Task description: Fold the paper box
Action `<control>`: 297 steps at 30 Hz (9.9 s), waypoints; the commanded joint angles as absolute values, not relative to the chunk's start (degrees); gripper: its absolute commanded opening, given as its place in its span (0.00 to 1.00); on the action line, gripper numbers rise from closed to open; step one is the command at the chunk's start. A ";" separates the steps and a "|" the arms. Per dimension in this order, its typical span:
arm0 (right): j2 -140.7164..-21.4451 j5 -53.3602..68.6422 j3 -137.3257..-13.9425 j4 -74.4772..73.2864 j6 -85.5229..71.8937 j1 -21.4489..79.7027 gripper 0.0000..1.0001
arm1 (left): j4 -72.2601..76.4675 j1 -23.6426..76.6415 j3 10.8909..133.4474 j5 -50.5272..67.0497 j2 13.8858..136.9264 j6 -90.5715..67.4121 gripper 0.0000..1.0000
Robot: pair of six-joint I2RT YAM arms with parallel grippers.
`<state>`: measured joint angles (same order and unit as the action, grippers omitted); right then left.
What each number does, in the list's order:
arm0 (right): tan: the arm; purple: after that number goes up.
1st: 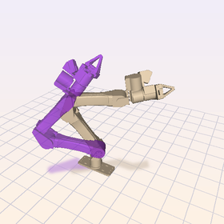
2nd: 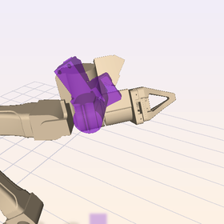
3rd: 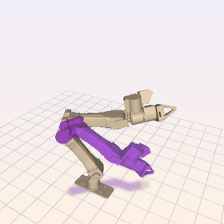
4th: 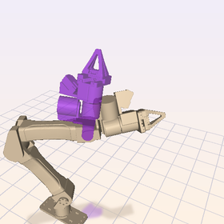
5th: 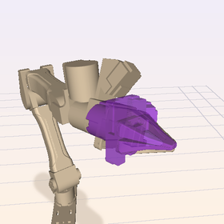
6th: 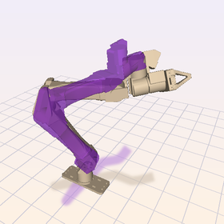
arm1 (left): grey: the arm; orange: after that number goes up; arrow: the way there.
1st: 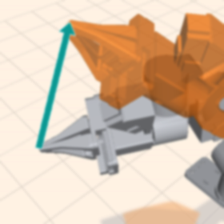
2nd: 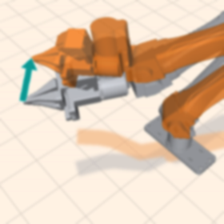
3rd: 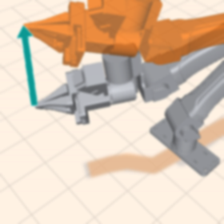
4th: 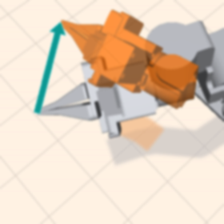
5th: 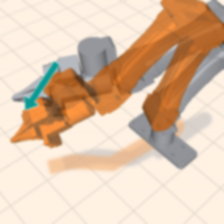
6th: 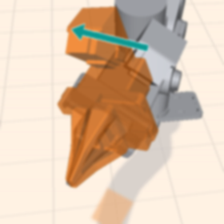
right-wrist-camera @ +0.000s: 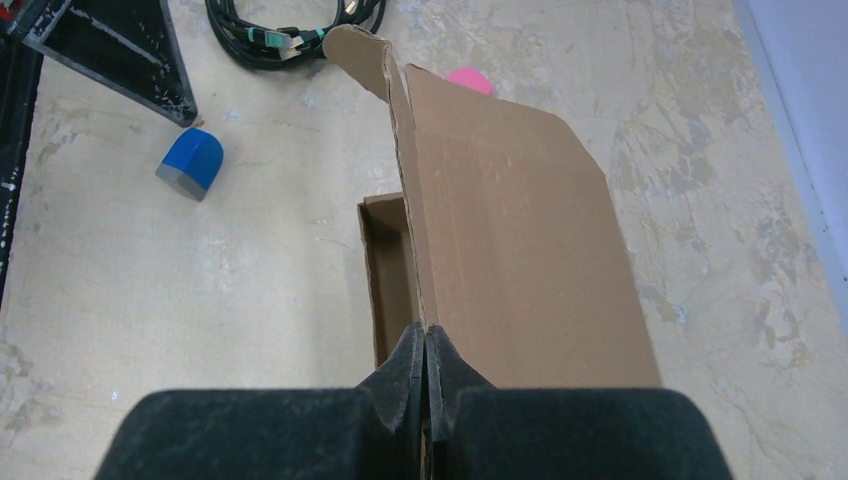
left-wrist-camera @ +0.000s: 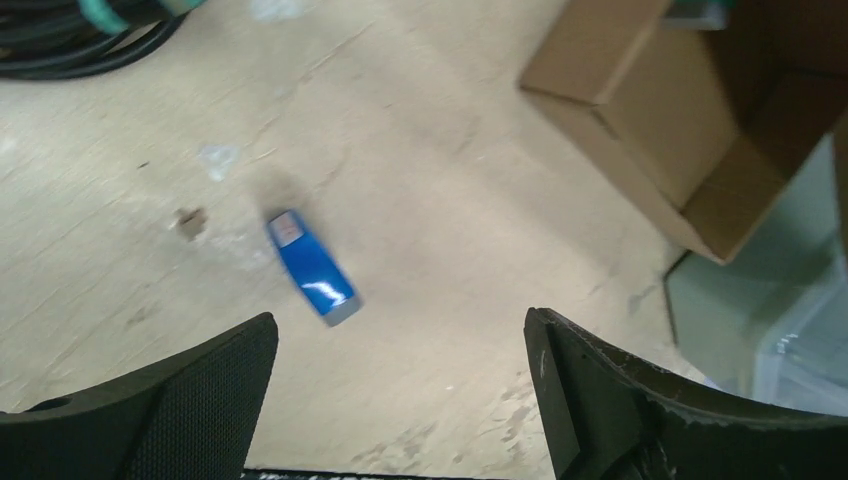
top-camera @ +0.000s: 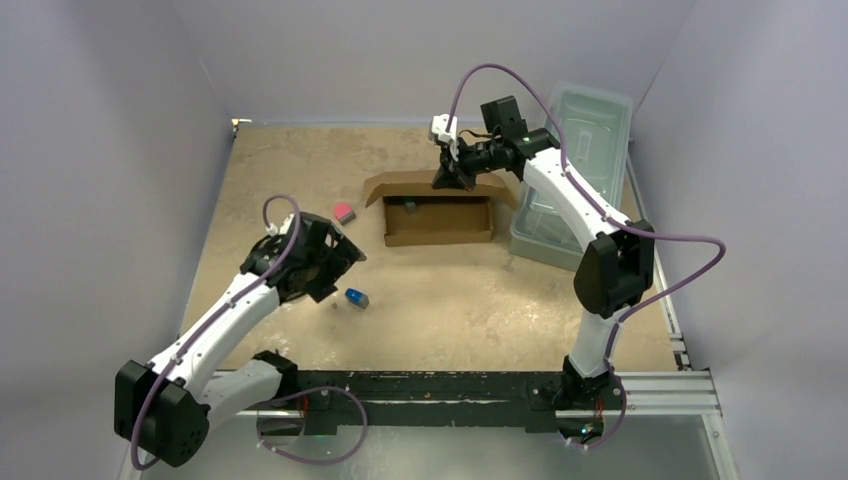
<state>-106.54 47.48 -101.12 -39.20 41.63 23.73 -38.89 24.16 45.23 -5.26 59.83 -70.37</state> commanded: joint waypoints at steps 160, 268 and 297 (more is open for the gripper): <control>-104.50 47.72 -99.16 -38.76 41.74 24.63 0.00 | 87.63 10.44 32.94 44.98 107.80 -84.55 0.22; -115.05 40.96 -129.99 -58.84 48.69 30.14 0.00 | 69.06 5.63 25.11 31.95 87.44 6.79 0.72; -103.27 44.67 -120.32 -45.87 34.12 21.83 0.89 | 51.22 7.12 31.92 29.89 86.67 10.72 0.00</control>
<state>-113.78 41.45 -125.84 -52.47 38.94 26.87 55.53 6.94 30.44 31.09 88.16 10.55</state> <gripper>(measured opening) 0.831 0.009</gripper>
